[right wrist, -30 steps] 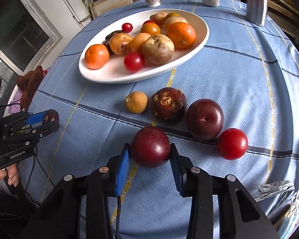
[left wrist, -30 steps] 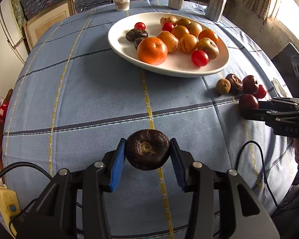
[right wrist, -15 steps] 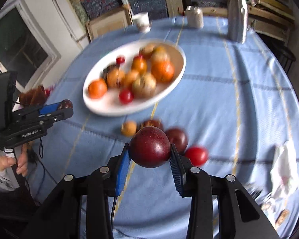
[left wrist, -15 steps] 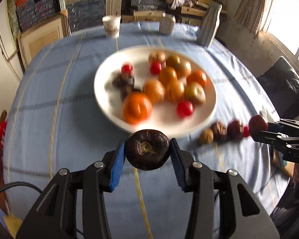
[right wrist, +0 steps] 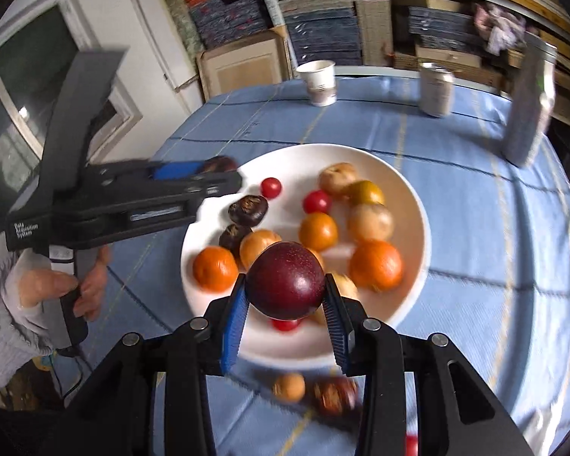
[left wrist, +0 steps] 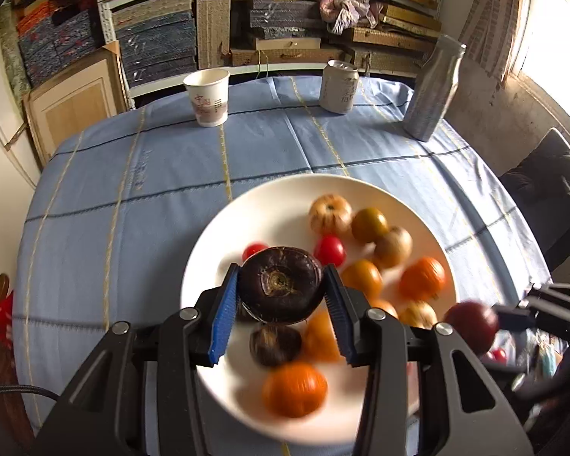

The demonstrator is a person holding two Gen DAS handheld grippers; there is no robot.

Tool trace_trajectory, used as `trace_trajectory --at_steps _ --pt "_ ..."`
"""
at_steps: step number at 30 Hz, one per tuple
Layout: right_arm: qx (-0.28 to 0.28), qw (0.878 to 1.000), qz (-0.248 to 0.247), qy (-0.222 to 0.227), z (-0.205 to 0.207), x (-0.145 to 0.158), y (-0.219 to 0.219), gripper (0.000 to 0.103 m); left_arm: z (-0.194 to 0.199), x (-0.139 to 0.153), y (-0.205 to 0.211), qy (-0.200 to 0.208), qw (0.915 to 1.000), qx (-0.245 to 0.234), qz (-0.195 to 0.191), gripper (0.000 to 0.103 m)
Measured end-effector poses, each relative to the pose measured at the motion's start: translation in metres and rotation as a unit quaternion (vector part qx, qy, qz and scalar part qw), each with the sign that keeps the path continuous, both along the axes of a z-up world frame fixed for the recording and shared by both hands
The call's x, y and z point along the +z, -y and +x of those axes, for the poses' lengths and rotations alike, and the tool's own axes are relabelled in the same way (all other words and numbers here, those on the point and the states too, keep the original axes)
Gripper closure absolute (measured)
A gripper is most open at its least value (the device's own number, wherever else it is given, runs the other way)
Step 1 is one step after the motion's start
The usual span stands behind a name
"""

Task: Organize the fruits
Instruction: 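Carry the mangosteen and plum onto the white plate and open both tools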

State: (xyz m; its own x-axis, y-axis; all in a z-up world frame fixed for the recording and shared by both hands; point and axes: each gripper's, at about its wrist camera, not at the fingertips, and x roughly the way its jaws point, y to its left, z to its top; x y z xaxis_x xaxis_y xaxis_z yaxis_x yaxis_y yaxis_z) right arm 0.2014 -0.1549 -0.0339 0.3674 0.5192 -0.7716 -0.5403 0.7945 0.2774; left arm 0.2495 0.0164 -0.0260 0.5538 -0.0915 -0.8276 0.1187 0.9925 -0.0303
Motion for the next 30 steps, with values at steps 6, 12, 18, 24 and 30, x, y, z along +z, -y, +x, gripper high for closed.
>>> trace_trajectory --at_steps 6,12,18,24,30 --pt "0.017 1.000 -0.011 -0.011 0.034 -0.022 -0.032 0.064 0.046 -0.027 0.001 -0.019 0.9997 -0.014 -0.002 0.060" --pt "0.028 1.000 -0.010 -0.002 0.049 -0.031 -0.052 0.064 0.076 -0.047 0.001 -0.031 0.9992 -0.023 -0.010 0.060" --pt "0.047 0.999 -0.017 0.005 0.050 -0.031 -0.064 0.061 0.087 -0.051 -0.003 -0.028 0.9993 -0.017 -0.019 0.055" --pt "0.040 0.999 -0.009 -0.001 0.050 -0.028 -0.058 0.058 0.082 -0.043 -0.010 -0.022 0.9995 -0.007 -0.022 0.054" --pt "0.023 1.000 -0.002 0.007 0.035 -0.010 -0.036 0.058 0.057 -0.022 -0.020 -0.009 0.9998 0.006 -0.016 0.054"
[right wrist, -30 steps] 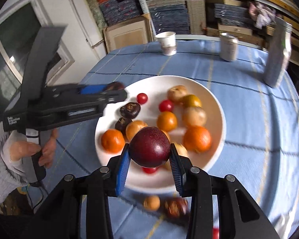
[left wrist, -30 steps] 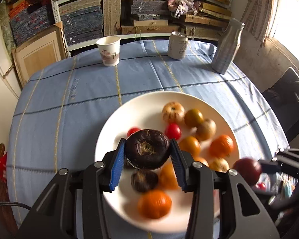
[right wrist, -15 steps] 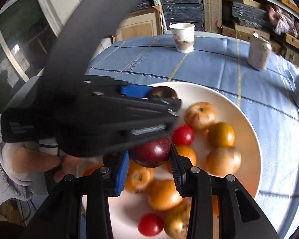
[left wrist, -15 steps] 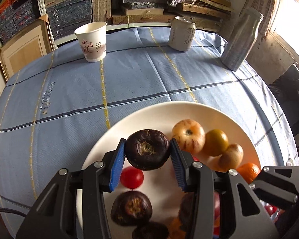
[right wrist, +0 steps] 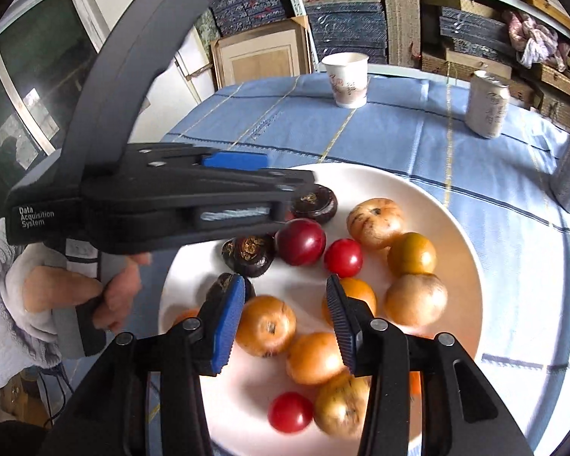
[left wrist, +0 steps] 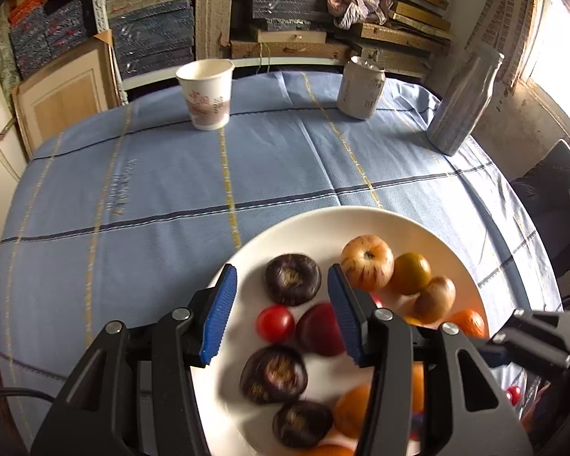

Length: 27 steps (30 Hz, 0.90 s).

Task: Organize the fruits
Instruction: 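Carry the mangosteen and plum onto the white plate and open both tools, then move both open tools back toward the remaining fruit on the cloth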

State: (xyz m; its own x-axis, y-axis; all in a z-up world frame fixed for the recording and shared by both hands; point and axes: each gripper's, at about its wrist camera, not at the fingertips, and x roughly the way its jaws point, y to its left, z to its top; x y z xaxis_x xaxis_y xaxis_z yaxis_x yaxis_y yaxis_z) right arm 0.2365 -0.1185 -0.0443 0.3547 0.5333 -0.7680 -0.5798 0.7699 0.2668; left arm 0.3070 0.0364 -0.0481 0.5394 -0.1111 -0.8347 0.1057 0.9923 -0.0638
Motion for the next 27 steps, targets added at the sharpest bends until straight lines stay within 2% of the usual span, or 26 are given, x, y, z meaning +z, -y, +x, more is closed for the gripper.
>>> trace_trajectory --at_steps 3,5,8,14,17,23,27 --pt "-0.011 1.000 0.004 0.003 -0.017 0.010 0.017 0.056 -0.022 0.010 -0.004 0.004 1.0000 0.006 0.005 0.054" --pt "-0.017 1.000 0.003 0.005 -0.029 0.013 0.027 0.053 -0.039 0.013 -0.006 0.002 0.9999 0.011 0.007 0.048" --pt "-0.027 1.000 0.000 0.002 -0.049 0.013 0.044 0.052 -0.070 0.016 -0.008 0.002 0.9998 0.016 0.009 0.046" --pt "-0.051 0.999 0.000 -0.018 -0.092 0.008 0.080 0.051 -0.136 0.003 0.004 -0.024 0.9996 0.014 0.009 0.046" --pt "-0.067 0.997 -0.004 -0.027 -0.110 0.004 0.097 0.046 -0.162 -0.009 0.018 -0.041 0.9991 0.008 0.002 0.043" --pt "-0.098 0.994 -0.008 -0.054 -0.140 -0.006 0.132 0.045 -0.191 -0.031 0.058 -0.063 0.9975 -0.030 0.004 0.039" --pt "-0.118 0.991 -0.014 -0.053 -0.152 -0.004 0.154 0.045 -0.195 -0.038 0.084 -0.065 0.9963 -0.056 0.002 0.037"
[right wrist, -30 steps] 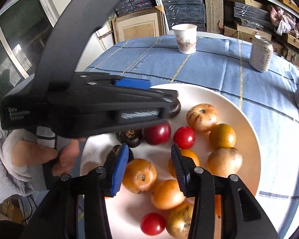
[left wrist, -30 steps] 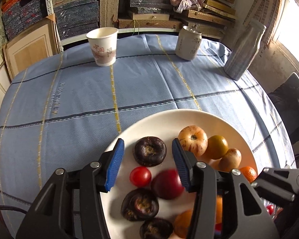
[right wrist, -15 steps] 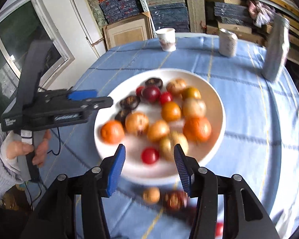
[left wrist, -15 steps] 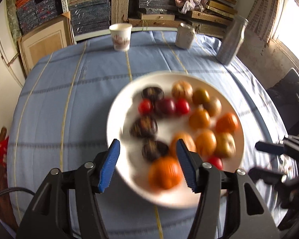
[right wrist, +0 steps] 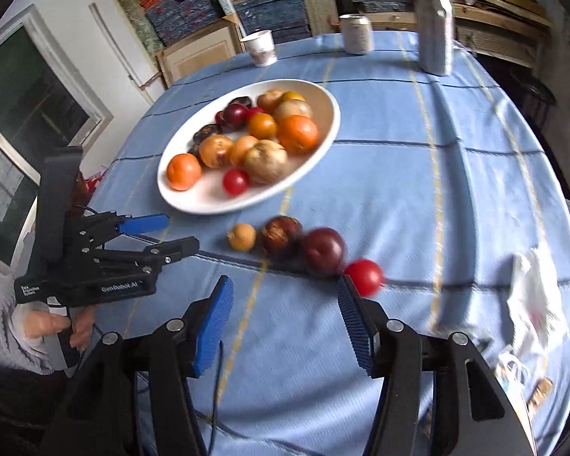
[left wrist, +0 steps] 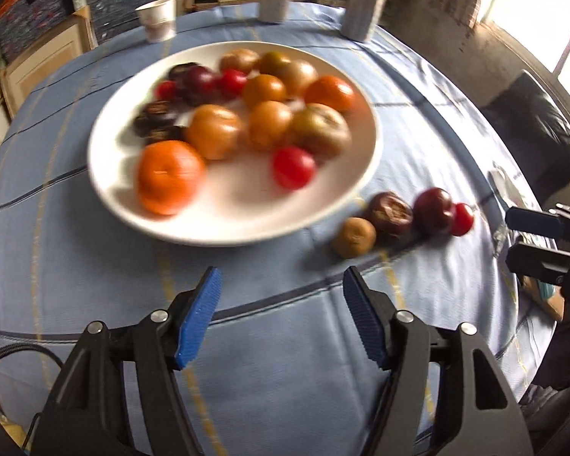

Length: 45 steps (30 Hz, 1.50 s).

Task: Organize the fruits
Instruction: 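Move both open tools back toward the remaining fruit on the cloth, then grasp a small brown round fruit with the left tool while the right tool grasps a red tomato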

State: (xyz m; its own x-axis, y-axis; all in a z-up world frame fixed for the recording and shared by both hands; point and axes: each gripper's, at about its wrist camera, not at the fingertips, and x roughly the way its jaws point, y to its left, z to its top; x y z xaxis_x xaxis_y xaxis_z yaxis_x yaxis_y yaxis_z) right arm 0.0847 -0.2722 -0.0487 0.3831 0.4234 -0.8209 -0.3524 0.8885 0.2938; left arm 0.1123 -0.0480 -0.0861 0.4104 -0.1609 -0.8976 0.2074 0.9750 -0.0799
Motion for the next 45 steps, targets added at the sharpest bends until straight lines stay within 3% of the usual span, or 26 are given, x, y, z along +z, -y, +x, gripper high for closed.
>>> trace_trajectory --at_steps 10,16,23,28,31,34,37,45 --pt "-0.047 0.999 -0.021 0.004 -0.014 0.004 0.050 0.040 0.014 -0.021 0.031 -0.006 0.9999 -0.011 -0.003 0.038" --pt "-0.057 0.998 -0.025 -0.003 -0.018 0.001 0.063 0.040 0.025 -0.024 0.028 -0.001 0.9999 -0.005 -0.011 0.050" --pt "-0.057 0.998 -0.024 -0.006 -0.018 0.000 0.064 0.039 0.030 -0.025 0.033 0.003 0.9999 -0.011 -0.010 0.053" --pt "-0.046 0.999 -0.028 -0.008 -0.018 -0.001 0.059 0.039 0.029 -0.024 0.027 0.002 0.9995 0.005 -0.031 0.053" --pt "-0.047 0.998 -0.028 -0.010 -0.018 -0.001 0.060 0.039 0.028 -0.023 0.027 0.009 0.9991 0.018 -0.037 0.067" --pt "-0.046 0.998 -0.029 -0.013 -0.018 -0.002 0.062 0.039 0.027 -0.021 0.031 0.013 0.9988 0.025 -0.040 0.068" --pt "-0.044 0.999 -0.029 -0.011 -0.017 -0.002 0.063 0.039 0.024 -0.023 0.037 0.015 0.9991 0.023 -0.033 0.075" --pt "-0.004 0.999 -0.039 -0.005 -0.002 -0.019 0.043 0.039 0.003 -0.016 0.028 0.014 0.9992 0.030 -0.022 0.075"
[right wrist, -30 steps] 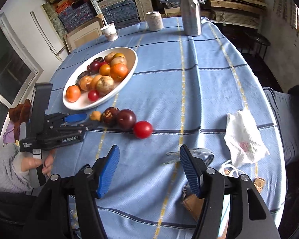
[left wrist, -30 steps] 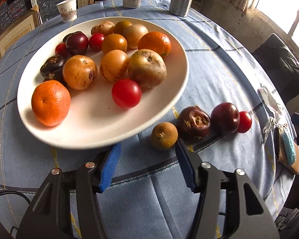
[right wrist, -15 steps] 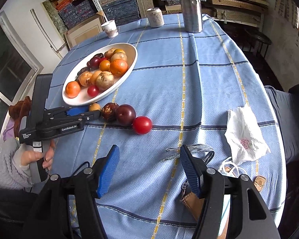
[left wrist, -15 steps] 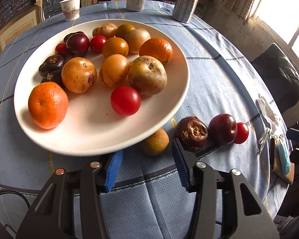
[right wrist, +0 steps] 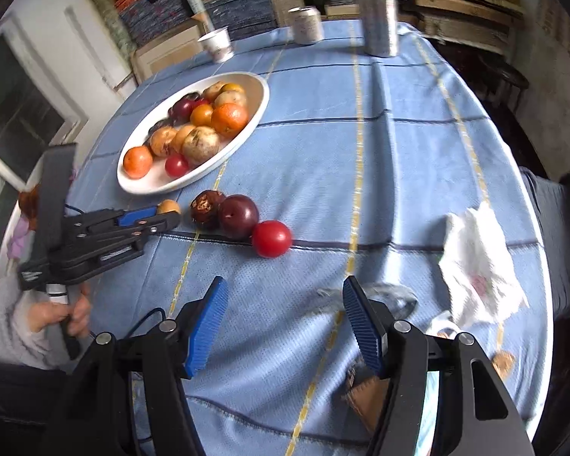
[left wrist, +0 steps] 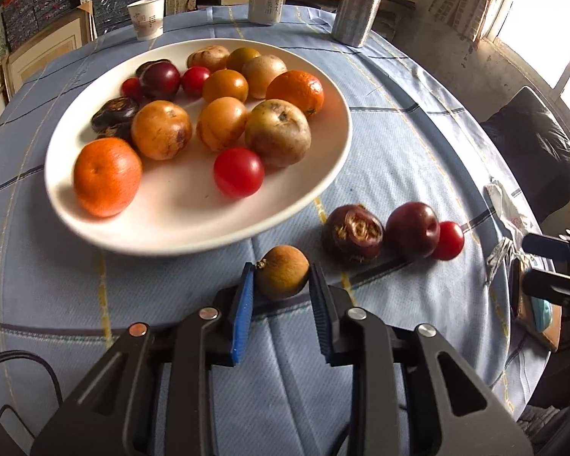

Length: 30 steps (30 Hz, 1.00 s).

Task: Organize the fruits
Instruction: 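Grasp a small brown round fruit with the left tool while the right tool grasps a red tomato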

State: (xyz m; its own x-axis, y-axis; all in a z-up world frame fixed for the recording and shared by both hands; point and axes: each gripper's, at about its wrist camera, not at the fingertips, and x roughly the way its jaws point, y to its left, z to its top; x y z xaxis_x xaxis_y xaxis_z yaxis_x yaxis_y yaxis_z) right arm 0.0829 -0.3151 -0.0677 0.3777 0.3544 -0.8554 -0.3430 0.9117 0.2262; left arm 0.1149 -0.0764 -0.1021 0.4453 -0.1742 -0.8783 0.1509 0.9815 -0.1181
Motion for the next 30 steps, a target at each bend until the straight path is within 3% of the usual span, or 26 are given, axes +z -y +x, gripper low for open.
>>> trace_trajectory --at_steps 4,8,30 --pt "0.026 1.000 -0.003 -0.002 0.012 -0.012 -0.016 0.042 -0.014 0.007 -0.016 0.001 0.9999 0.016 0.005 0.075" --pt "0.043 0.999 -0.006 -0.005 0.023 -0.022 -0.026 0.052 -0.024 0.014 -0.033 0.005 0.9992 0.039 0.008 0.075" --pt "0.053 0.998 -0.019 -0.007 0.040 -0.036 -0.040 0.061 -0.046 0.022 -0.058 0.006 0.9959 0.082 0.037 0.075"
